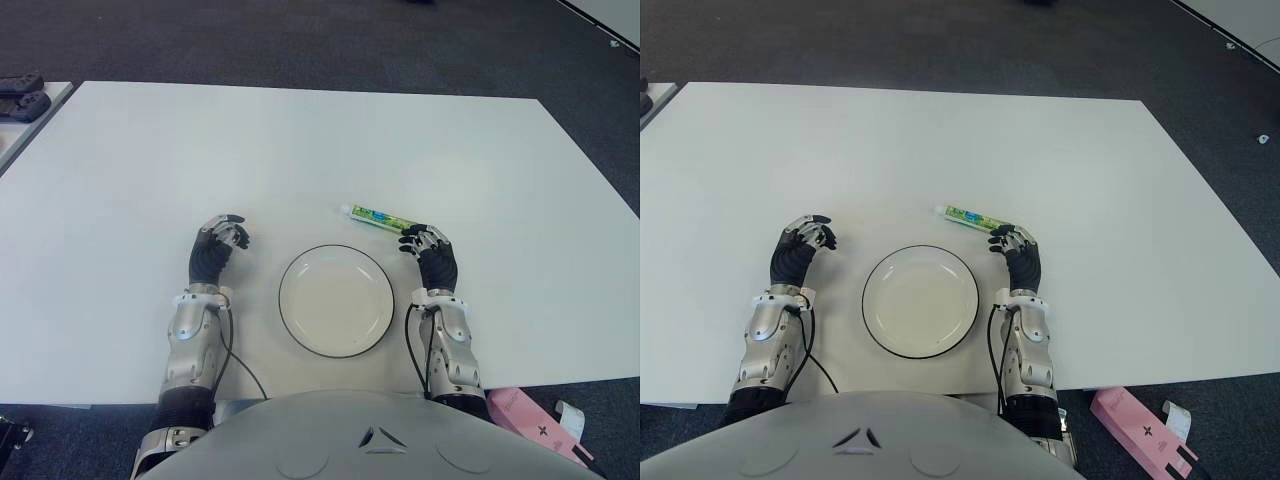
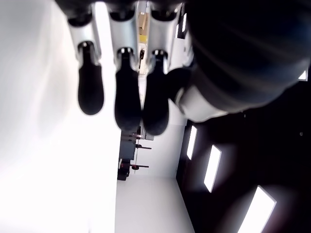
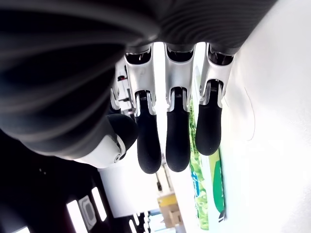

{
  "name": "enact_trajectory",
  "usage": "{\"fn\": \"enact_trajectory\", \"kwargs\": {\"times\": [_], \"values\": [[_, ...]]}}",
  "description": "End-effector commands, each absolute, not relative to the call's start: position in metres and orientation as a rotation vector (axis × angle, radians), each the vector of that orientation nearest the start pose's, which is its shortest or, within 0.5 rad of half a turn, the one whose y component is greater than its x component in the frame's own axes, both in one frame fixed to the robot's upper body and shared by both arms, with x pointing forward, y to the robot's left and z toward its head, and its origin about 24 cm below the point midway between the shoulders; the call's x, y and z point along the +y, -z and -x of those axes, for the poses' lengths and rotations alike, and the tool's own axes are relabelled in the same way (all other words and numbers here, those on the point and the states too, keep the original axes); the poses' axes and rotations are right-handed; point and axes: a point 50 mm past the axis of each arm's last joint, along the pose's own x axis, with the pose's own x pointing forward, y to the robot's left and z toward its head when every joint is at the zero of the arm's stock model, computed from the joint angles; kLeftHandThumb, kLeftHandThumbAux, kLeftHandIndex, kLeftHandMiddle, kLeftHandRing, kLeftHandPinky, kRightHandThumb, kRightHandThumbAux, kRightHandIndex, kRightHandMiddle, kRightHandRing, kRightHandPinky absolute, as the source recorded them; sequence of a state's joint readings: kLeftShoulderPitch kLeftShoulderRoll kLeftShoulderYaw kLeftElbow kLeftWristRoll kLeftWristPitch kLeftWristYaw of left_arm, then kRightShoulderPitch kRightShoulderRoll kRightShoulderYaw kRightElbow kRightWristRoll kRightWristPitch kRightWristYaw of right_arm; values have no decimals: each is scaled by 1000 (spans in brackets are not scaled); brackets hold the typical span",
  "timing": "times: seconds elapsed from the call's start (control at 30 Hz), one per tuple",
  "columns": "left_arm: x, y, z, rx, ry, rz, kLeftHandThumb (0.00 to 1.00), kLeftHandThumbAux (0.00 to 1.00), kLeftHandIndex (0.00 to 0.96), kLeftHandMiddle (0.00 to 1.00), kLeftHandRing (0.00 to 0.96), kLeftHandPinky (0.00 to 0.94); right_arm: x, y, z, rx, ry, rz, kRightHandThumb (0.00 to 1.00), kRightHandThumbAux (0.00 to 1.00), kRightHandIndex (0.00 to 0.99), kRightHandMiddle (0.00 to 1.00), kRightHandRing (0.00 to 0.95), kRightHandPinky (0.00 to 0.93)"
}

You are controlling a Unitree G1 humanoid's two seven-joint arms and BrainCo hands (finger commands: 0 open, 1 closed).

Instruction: Put the toothpaste on the table into the plate.

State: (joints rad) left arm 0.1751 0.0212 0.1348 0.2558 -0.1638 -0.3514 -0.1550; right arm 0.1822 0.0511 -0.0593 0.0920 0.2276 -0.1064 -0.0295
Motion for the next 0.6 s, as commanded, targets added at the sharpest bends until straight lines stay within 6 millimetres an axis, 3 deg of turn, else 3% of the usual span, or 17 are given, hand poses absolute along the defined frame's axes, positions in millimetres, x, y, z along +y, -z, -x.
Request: {"fn": "enact_trajectory", "kwargs": {"times": [0.03, 0.6], "values": [[191, 21, -200, 63, -75, 114, 696, 721, 433, 608, 592, 570, -162, 18, -207, 188, 189, -292, 706, 724, 430, 502, 494, 494], [190, 21, -200, 70, -74, 111, 698, 721, 434, 611, 594, 568, -163, 19, -207, 188, 188, -291, 706, 724, 429, 503, 496, 496]]}}
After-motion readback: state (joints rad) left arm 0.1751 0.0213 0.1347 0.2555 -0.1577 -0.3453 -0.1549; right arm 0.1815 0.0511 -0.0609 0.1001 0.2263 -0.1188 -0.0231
